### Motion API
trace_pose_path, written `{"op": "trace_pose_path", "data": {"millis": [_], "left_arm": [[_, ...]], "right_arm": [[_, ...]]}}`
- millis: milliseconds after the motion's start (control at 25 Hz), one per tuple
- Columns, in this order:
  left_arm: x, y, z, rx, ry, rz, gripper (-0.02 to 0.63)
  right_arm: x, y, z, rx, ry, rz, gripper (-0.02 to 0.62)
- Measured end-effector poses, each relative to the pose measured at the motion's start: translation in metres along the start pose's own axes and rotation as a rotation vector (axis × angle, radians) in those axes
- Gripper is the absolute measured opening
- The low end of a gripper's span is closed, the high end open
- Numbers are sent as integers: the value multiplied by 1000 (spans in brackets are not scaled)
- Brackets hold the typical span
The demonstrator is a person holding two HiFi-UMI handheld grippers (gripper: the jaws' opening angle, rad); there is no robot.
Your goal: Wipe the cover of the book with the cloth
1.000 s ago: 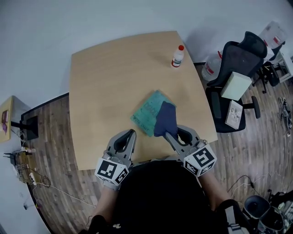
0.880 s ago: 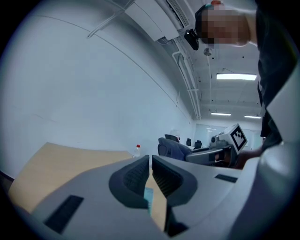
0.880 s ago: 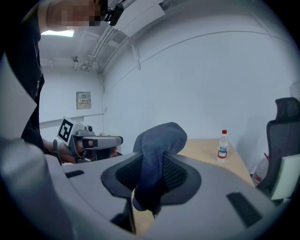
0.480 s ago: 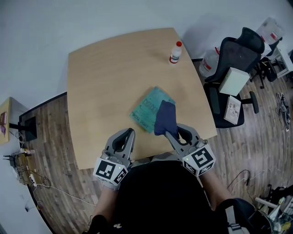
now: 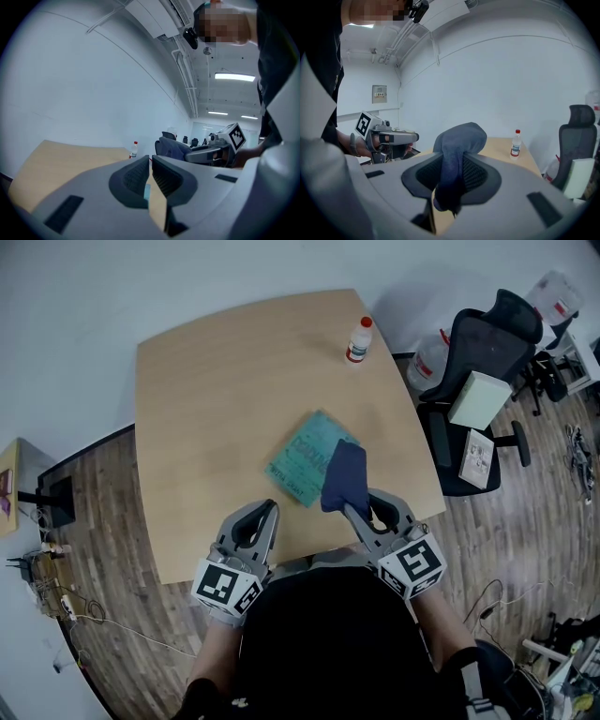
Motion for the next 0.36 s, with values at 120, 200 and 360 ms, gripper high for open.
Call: {"op": "trace_pose_path", "data": {"millis": [120,200,360], "left_arm": [[-2,0,2,-8,-3,-2,21],[-2,-2,0,-7,-7,0,21],[-1,-9,-6,6,3,-4,21]], "right_arm": [[-2,1,0,-3,-8,1,114],[-3,-1,0,-1,-15,-1,114],[0,-6,3,4,-3,-7,114]]}}
Point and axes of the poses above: the fingertips, and each gripper's own axes: y backward along the fingers, z to its right, x out of its top, the point moved 3 cm from there along y, backward along the fingers, and after that the axes turned 5 degrees about x, right-handed, at the moved point
